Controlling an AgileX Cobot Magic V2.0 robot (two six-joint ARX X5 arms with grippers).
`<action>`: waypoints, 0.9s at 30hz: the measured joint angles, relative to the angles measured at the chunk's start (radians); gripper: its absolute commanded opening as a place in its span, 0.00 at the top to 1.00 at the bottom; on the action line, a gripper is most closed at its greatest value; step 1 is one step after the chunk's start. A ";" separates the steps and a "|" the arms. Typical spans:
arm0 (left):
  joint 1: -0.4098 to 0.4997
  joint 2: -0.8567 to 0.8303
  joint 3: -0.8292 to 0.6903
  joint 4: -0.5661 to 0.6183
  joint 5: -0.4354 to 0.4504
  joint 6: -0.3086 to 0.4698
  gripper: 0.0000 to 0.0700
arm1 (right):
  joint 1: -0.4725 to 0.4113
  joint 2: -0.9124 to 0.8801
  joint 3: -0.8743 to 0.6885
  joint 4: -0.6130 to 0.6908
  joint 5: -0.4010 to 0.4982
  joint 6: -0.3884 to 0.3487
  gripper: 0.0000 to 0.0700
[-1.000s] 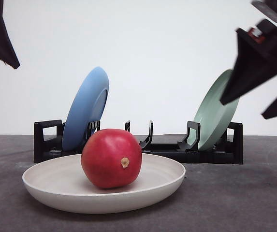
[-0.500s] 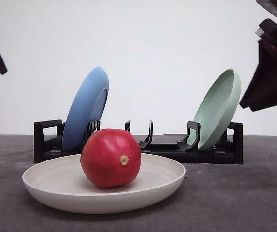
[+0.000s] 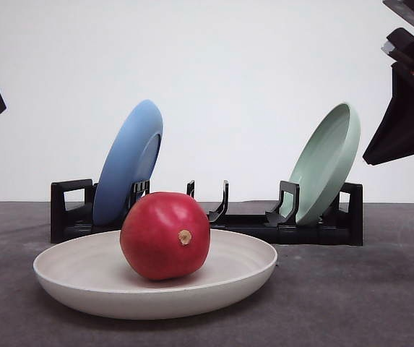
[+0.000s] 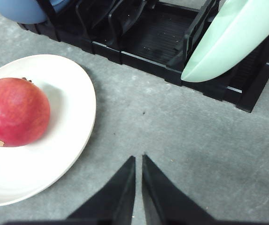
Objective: Place pomegranate in white plate
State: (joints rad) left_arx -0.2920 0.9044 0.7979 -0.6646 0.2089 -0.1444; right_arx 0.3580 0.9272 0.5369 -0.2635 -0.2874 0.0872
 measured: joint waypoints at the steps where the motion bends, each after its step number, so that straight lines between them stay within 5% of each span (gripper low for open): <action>1: 0.000 -0.006 0.000 0.001 0.000 0.000 0.98 | 0.000 0.000 0.000 0.000 0.000 0.000 0.98; 15: 0.181 -0.305 -0.217 0.280 -0.041 0.204 0.98 | 0.000 0.000 0.000 0.000 0.000 0.000 0.98; 27: 0.339 -0.637 -0.523 0.405 -0.090 0.190 0.98 | 0.000 0.000 0.000 0.000 0.000 0.000 0.98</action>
State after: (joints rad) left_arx 0.0467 0.2676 0.2746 -0.2594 0.1184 0.0456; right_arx 0.3580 0.9272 0.5369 -0.2634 -0.2874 0.0872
